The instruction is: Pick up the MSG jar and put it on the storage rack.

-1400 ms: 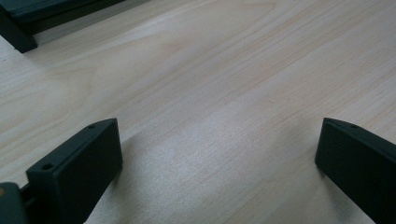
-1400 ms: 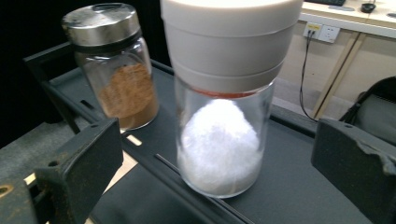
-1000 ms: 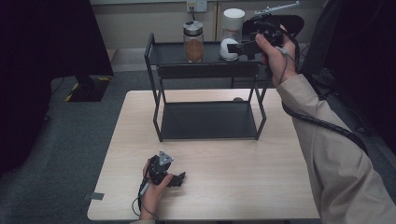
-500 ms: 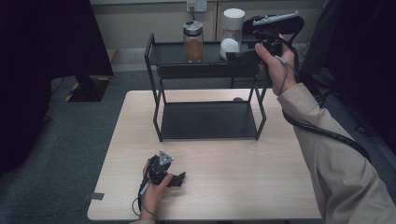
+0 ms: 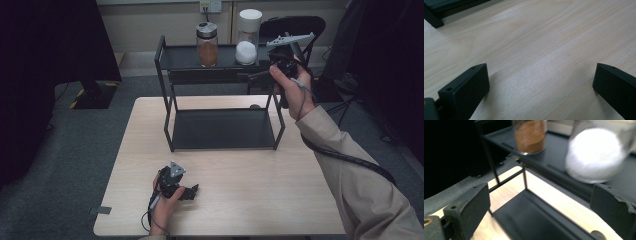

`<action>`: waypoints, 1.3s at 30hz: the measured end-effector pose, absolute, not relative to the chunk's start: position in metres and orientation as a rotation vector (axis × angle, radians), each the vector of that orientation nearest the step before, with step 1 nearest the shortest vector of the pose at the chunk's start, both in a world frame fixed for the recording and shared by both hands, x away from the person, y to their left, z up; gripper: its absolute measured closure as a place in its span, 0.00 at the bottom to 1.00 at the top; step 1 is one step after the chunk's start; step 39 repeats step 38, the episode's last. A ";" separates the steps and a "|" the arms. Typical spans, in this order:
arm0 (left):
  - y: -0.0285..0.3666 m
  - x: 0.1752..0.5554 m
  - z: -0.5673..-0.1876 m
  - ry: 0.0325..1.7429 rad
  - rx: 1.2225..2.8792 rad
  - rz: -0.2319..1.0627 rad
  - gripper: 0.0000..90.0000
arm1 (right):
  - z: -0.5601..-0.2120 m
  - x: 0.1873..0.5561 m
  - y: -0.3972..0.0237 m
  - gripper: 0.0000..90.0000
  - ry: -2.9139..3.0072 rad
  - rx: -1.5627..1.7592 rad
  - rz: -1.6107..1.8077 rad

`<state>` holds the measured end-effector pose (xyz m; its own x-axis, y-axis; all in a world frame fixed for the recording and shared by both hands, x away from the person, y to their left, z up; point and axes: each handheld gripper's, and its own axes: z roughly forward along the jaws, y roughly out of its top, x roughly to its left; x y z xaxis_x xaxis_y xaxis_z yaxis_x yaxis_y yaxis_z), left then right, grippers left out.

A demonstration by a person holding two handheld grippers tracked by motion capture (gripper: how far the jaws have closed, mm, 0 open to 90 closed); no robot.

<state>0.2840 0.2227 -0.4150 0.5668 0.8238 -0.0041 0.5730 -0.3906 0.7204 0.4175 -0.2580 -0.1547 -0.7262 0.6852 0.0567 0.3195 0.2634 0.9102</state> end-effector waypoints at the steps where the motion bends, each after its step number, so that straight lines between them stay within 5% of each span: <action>1: 0.223 0.284 -0.415 1.113 2.111 0.468 0.00 | -0.158 0.416 -0.258 0.02 2.198 0.914 1.453; 25: 0.223 0.284 -0.415 1.114 2.109 0.467 0.00 | -0.273 0.399 -0.268 0.02 2.343 0.883 1.551; 39: 0.223 0.284 -0.415 1.114 2.109 0.468 0.00 | -0.381 0.365 -0.273 0.01 2.499 0.870 1.444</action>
